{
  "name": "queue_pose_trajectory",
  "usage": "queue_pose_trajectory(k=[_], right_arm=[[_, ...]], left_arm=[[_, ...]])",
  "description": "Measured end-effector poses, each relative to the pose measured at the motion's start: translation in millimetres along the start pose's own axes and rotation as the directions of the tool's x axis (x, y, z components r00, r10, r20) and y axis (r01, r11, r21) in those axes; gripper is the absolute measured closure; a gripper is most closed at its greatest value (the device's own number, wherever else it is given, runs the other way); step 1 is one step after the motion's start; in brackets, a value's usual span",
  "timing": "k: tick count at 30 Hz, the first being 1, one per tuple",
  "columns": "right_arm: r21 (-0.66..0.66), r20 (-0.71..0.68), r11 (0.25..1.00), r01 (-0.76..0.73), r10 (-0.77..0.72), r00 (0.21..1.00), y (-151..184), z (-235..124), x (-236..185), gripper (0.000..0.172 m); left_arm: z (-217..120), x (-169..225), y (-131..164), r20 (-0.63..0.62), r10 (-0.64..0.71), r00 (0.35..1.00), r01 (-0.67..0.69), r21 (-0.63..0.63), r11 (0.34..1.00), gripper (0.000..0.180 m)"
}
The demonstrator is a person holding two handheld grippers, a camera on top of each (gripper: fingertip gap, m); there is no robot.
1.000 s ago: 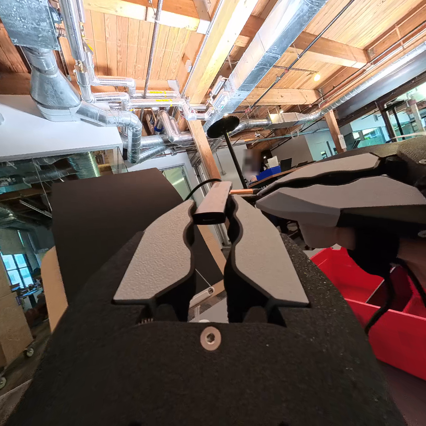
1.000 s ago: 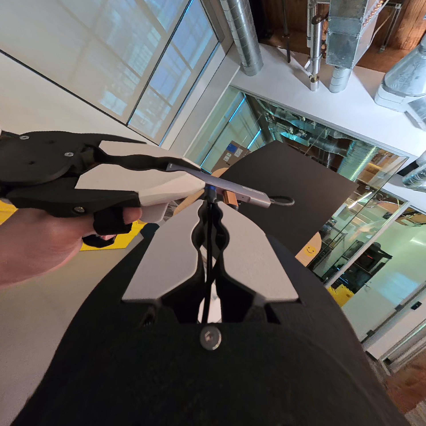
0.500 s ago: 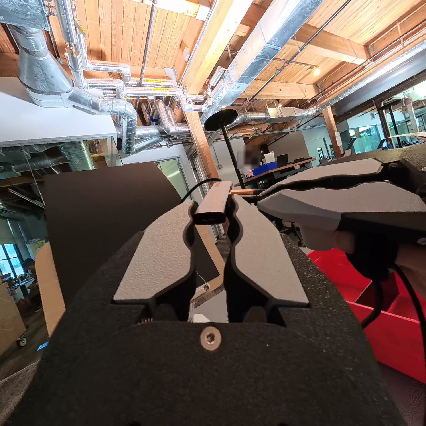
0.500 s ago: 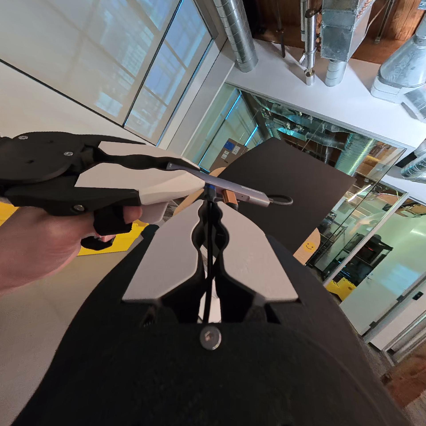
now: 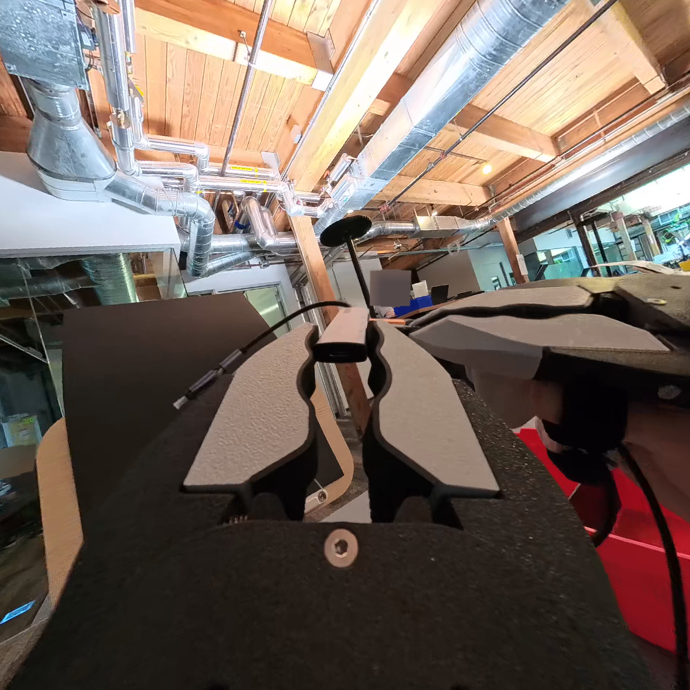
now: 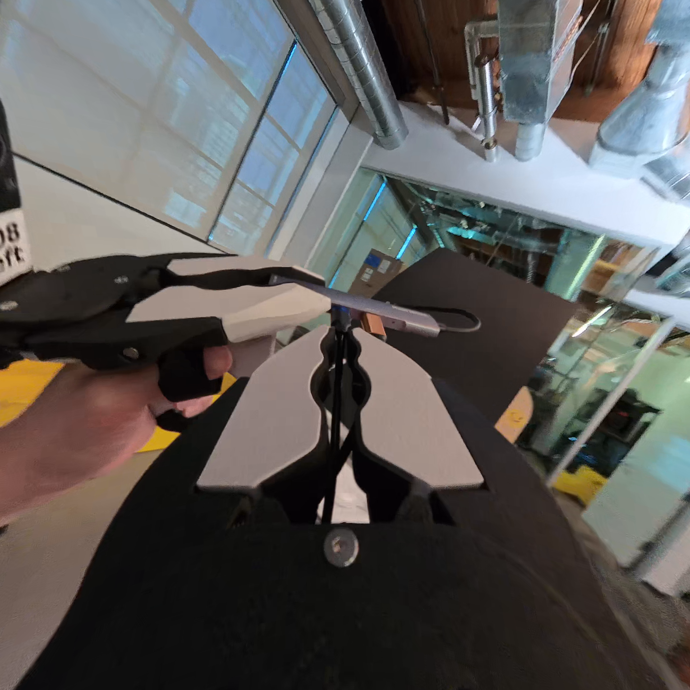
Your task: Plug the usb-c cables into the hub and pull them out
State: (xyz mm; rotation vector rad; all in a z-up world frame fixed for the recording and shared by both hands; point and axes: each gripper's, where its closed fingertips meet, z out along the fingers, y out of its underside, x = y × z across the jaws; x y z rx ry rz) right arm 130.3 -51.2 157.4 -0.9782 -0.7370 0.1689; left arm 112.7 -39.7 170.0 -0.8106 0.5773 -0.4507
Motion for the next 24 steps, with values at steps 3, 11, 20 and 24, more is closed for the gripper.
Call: queue_pose_trajectory(k=[3, 11, 20, 24], right_arm=[[-0.002, 0.02, 0.996, -0.09, 0.09, 0.996, 1.4, -0.2, 0.6, 0.165], [-0.034, 0.018, 0.974, -0.225, 0.225, 0.974, 11.5, 3.3, -2.1, 0.162], [-0.117, 0.079, 0.913, -0.392, 0.402, 0.912, 47.9, 7.7, -2.2, 0.166], [-0.139, 0.084, 0.869, -0.475, 0.488, 0.869, 69.2, 10.5, -5.1, 0.166]], left_arm=[[1.4, 3.4, -2.0, -0.003, -0.015, 1.0, 0.015, 0.017, 1.0, 0.156], [2.1, 4.8, -2.1, 0.007, -0.048, 0.999, 0.047, 0.021, 0.999, 0.156], [4.3, -5.5, 40.9, 0.037, 0.05, 0.998, -0.043, -0.164, 0.985, 0.156], [0.0, -9.2, 64.3, 0.066, 0.062, 0.996, -0.049, -0.188, 0.981, 0.155]])
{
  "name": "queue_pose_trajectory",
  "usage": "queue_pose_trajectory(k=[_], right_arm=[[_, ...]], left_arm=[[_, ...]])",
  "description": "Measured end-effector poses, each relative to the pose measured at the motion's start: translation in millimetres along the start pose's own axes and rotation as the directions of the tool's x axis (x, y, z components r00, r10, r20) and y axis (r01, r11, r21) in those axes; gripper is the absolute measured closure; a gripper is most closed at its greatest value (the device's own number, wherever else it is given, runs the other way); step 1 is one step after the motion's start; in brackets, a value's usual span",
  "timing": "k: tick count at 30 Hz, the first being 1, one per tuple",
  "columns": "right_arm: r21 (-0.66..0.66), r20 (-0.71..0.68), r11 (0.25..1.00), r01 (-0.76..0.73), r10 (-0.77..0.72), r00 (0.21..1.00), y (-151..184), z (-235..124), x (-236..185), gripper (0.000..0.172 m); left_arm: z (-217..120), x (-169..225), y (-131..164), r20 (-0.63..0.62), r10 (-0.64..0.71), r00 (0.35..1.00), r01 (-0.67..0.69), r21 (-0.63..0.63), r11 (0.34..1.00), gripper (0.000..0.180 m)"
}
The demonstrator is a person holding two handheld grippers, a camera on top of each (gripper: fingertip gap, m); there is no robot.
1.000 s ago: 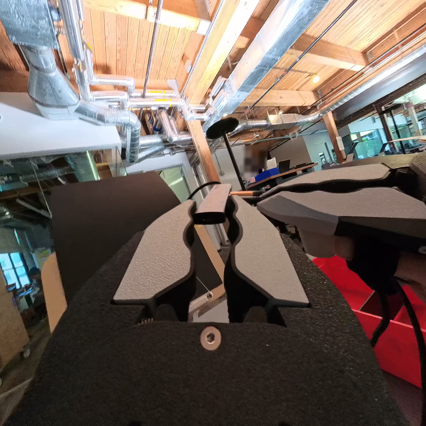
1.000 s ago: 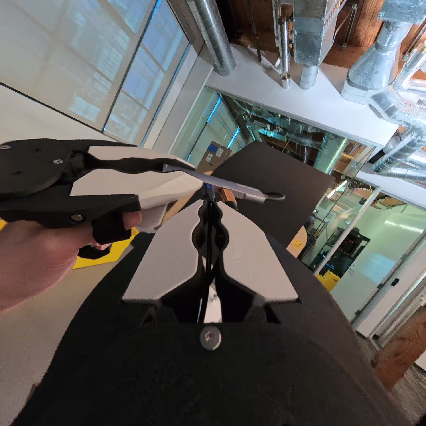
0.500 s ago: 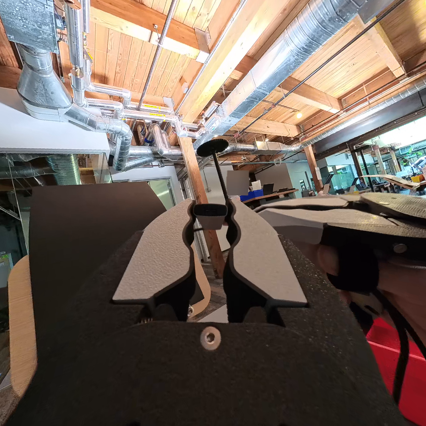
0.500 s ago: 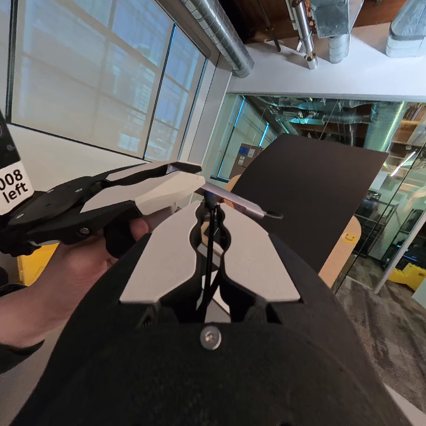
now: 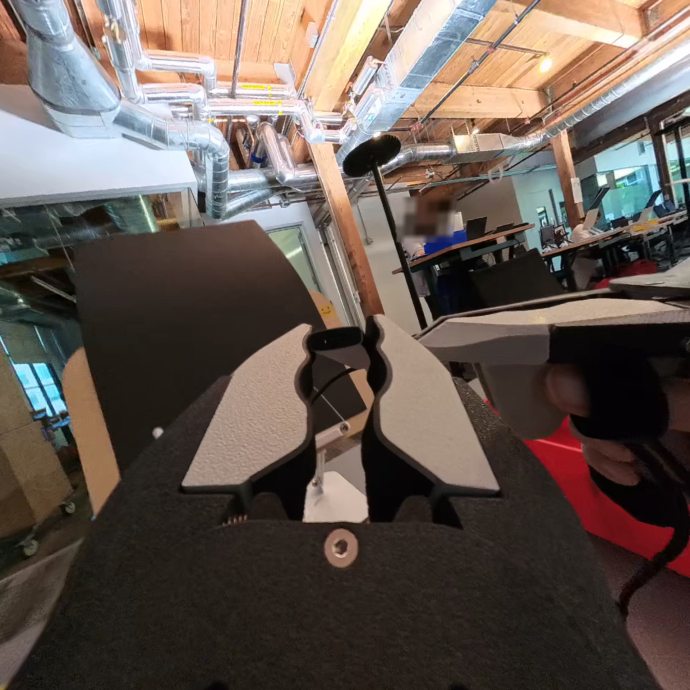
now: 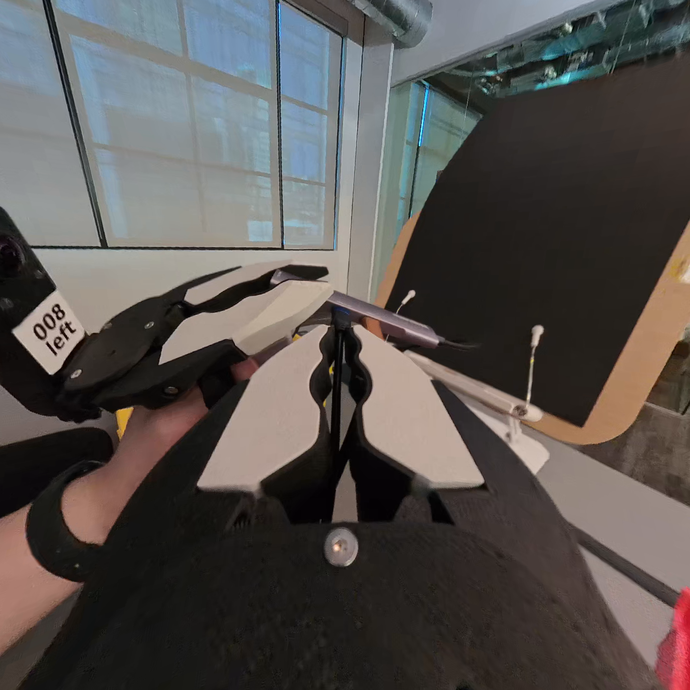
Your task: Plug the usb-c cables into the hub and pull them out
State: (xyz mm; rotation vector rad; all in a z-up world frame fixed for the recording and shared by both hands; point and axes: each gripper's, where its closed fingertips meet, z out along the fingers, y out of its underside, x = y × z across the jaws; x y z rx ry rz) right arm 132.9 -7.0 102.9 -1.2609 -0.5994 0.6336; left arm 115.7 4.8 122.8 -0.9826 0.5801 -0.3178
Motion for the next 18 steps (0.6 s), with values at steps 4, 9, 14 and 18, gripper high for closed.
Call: queue_pose_trajectory(k=[4, 9, 14, 18], right_arm=[[-0.074, -0.02, 0.997, -0.037, 0.036, 0.999, 32.3, 7.6, 4.1, 0.167], [-0.135, -0.042, 0.99, -0.049, 0.044, 0.998, 57.1, 13.6, 2.8, 0.167], [-0.169, -0.05, 0.982, -0.088, 0.081, 0.995, 75.1, 14.4, 2.3, 0.167], [-0.21, -0.064, 0.97, -0.122, 0.111, 0.992, 91.8, 15.7, 5.1, 0.167]], left_arm=[[-6.2, -5.0, 36.4, 0.024, -0.052, 0.998, 0.053, -0.051, 0.997, 0.155], [-9.0, -10.8, 60.4, 0.019, -0.074, 0.997, 0.076, -0.119, 0.99, 0.153], [-10.4, -11.8, 78.6, 0.021, -0.126, 0.992, 0.128, -0.161, 0.979, 0.153], [-12.9, -9.4, 98.9, 0.005, -0.268, 0.963, 0.263, -0.22, 0.939, 0.154]])
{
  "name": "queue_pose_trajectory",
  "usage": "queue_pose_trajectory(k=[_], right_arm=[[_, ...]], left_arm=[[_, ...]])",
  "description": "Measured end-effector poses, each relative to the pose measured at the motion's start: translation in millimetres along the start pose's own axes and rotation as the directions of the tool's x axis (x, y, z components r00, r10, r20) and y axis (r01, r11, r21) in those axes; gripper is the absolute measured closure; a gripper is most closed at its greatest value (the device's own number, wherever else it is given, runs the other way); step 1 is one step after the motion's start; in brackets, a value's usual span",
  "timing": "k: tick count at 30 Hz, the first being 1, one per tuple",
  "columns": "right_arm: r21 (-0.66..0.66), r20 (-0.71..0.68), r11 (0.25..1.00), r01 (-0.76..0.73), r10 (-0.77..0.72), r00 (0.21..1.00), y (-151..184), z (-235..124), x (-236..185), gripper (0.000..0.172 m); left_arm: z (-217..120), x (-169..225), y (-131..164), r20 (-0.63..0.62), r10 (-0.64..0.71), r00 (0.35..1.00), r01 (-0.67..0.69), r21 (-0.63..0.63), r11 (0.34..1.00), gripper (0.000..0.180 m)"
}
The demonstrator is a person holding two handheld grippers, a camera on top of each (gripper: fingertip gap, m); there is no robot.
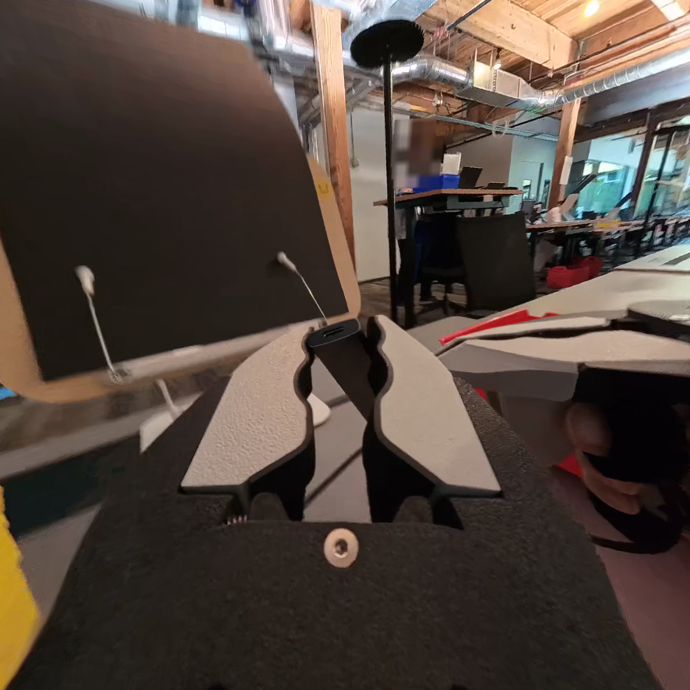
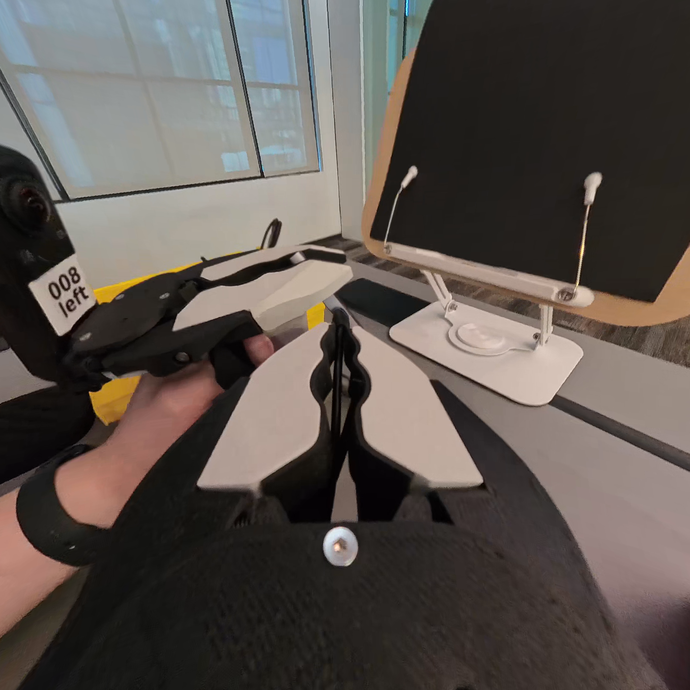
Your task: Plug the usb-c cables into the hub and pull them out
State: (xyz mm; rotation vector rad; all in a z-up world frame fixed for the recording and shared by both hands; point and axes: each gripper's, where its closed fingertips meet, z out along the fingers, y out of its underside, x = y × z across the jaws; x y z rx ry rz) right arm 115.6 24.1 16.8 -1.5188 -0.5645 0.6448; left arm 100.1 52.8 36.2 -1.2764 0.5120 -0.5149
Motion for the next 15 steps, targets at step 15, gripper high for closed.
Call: queue_pose_trajectory(k=[15], right_arm=[[-0.182, 0.004, 0.729, 0.66, -0.671, 0.742, 35.9, 16.4, -12.7, 0.167]], left_arm=[[-47.5, 6.6, 62.4, -0.148, -0.592, 0.792, 0.492, -0.419, 0.763, 0.149]])
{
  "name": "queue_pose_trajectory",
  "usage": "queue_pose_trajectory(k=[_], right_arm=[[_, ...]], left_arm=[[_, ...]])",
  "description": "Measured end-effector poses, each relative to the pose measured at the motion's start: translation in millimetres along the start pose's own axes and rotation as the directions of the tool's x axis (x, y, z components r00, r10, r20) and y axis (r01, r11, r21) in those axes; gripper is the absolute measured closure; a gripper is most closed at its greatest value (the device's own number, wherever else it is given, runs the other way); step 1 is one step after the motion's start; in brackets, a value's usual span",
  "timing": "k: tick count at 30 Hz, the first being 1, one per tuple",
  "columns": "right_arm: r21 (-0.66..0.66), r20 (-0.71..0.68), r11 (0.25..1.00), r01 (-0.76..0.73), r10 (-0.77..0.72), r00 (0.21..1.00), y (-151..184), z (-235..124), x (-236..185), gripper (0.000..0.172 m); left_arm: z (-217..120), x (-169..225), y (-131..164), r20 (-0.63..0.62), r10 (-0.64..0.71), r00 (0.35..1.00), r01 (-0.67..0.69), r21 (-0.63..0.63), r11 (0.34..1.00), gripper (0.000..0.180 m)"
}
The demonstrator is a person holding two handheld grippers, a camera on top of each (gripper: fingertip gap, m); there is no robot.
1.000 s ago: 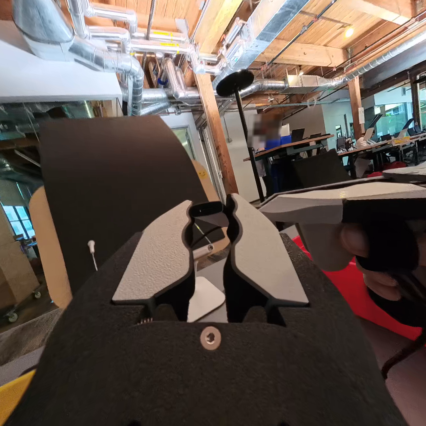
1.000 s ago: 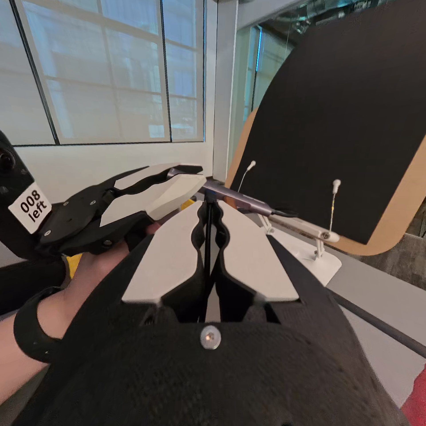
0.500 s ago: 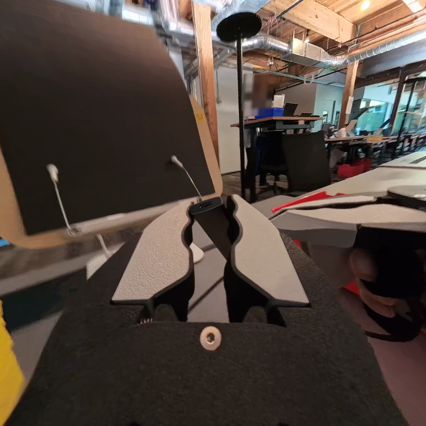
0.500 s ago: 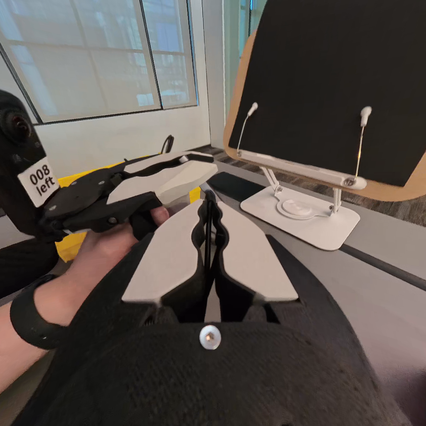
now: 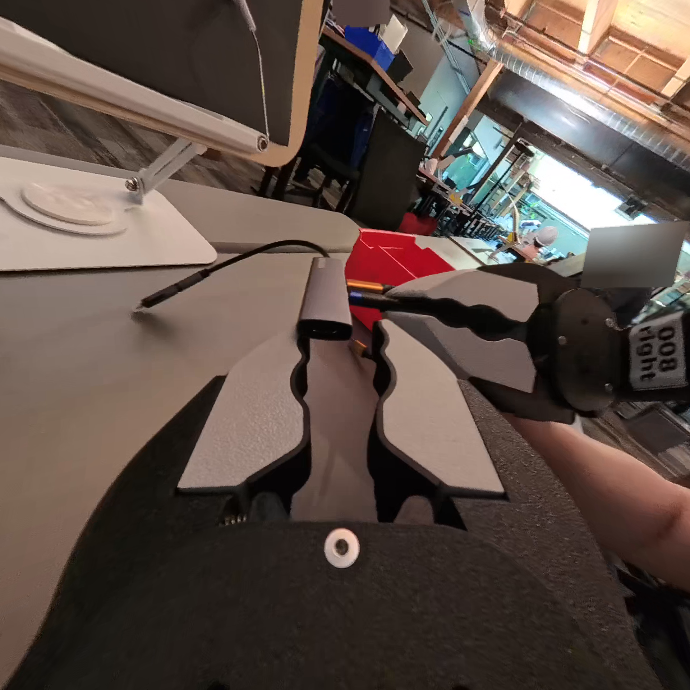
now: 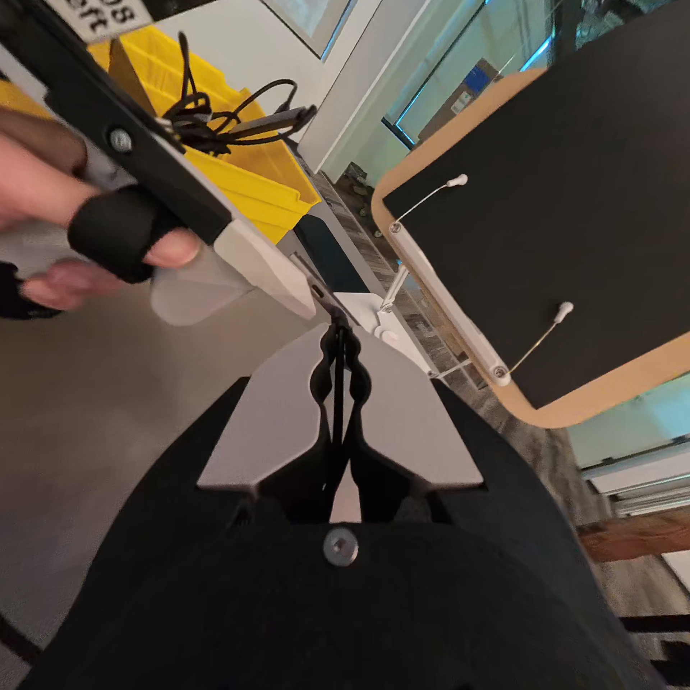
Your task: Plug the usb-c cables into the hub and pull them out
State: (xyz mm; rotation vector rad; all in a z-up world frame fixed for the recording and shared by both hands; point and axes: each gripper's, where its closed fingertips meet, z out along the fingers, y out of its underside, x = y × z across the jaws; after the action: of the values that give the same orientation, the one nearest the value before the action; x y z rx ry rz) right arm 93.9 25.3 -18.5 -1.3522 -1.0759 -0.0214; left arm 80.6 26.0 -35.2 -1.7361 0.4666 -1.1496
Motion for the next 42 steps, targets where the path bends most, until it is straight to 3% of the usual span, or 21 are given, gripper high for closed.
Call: queue_pose_trajectory(k=[5, 13, 19, 30, 35, 38, 40, 42], right_arm=[[0.024, -0.013, 0.992, 0.121, -0.121, 0.993, -2.8, 0.2, -10.4, 0.166], [0.015, 0.028, 0.99, 0.143, -0.144, 0.989, 3.0, 3.6, -22.2, 0.166], [0.023, 0.026, 0.983, 0.182, -0.183, 0.983, 1.4, 4.3, -28.0, 0.167], [0.077, 0.004, 0.971, 0.227, -0.228, 0.974, -3.9, 0.0, -27.8, 0.167], [0.062, 0.051, 0.995, 0.078, -0.081, 0.995, 3.8, 5.7, -29.6, 0.166], [0.047, 0.113, 0.995, -0.083, 0.077, 0.991, 8.8, 9.9, -32.4, 0.163], [-0.004, 0.161, 0.978, -0.21, 0.207, 0.965, 16.5, 15.5, -37.1, 0.159], [-0.074, 0.191, 0.957, -0.279, 0.288, 0.938, 29.1, 20.7, -43.7, 0.16]], left_arm=[[-8.3, 0.0, 2.2, -0.035, -0.008, 0.999, 0.008, -0.005, 1.0, 0.151], [-22.1, -11.3, -2.6, 0.084, 0.176, 0.981, -0.174, -0.03, 0.984, 0.149], [-21.6, -14.1, 8.6, 0.08, 0.205, 0.975, -0.196, -0.108, 0.975, 0.149], [-21.7, -14.7, 10.2, 0.11, 0.318, 0.942, -0.304, -0.124, 0.945, 0.156], [-21.9, -16.2, 4.7, 0.191, 0.468, 0.863, -0.454, -0.116, 0.883, 0.156], [-19.7, -17.2, 6.1, 0.196, 0.462, 0.865, -0.45, -0.105, 0.887, 0.156], [-13.0, -14.6, 19.1, 0.144, 0.44, 0.886, -0.422, -0.138, 0.896, 0.156], [-7.9, -20.6, 27.9, 0.176, 0.457, 0.872, -0.427, -0.184, 0.886, 0.156]])
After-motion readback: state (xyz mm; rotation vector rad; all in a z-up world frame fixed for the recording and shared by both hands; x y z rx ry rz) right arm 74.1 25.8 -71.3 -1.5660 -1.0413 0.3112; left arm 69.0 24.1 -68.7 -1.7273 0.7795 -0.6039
